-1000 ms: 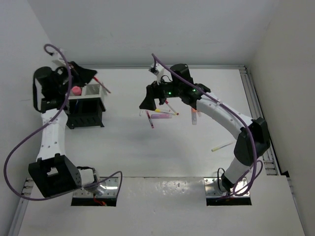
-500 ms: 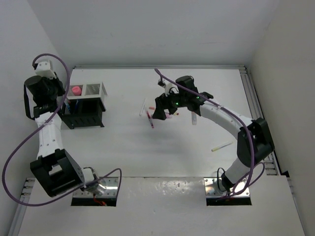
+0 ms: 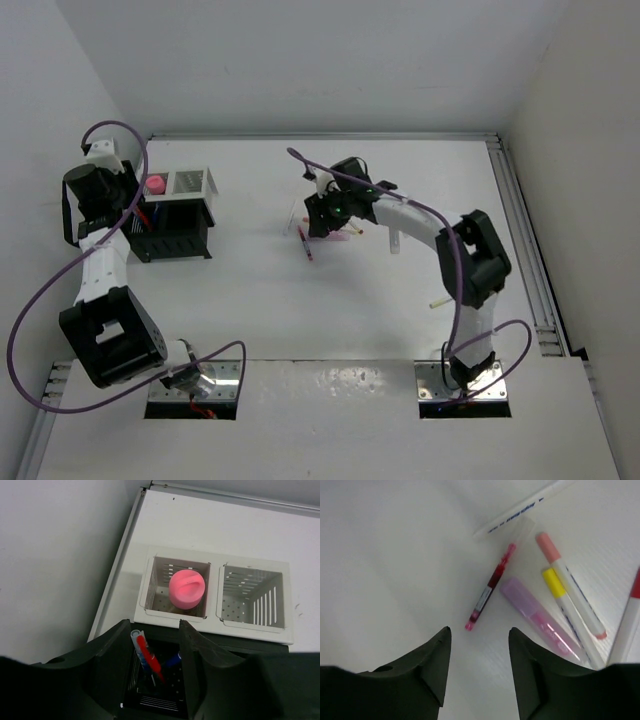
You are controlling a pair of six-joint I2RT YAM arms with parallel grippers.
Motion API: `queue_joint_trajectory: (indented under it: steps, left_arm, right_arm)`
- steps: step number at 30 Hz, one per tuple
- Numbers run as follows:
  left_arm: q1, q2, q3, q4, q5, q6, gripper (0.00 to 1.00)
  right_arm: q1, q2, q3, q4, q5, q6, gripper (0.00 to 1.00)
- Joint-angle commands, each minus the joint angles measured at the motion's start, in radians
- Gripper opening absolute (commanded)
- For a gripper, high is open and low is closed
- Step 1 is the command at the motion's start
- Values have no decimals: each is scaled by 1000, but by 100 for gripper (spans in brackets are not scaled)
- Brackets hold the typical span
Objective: Sort the stationery into containers
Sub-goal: Place the pen in the storage box.
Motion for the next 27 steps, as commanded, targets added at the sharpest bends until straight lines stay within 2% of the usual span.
queue_joint_trajectory:
  steps: [1, 4, 6, 17, 27]
  left_arm:
    - [9, -36, -3, 52, 27, -5, 50]
    - [8, -67, -13, 49, 40, -5, 53]
    - [5, -85, -14, 46, 44, -5, 54]
    - [6, -102, 10, 29, 66, -65, 59]
    - [5, -113, 4, 49, 96, -83, 62]
  right_arm:
    - [60, 104, 158, -71, 129, 9, 47]
    - [89, 169, 221, -104, 181, 38, 37]
    - [103, 189, 238, -101, 200, 52, 35]
    - [155, 322, 341, -163, 324, 52, 34]
    - [157, 324, 267, -150, 323, 26, 31]
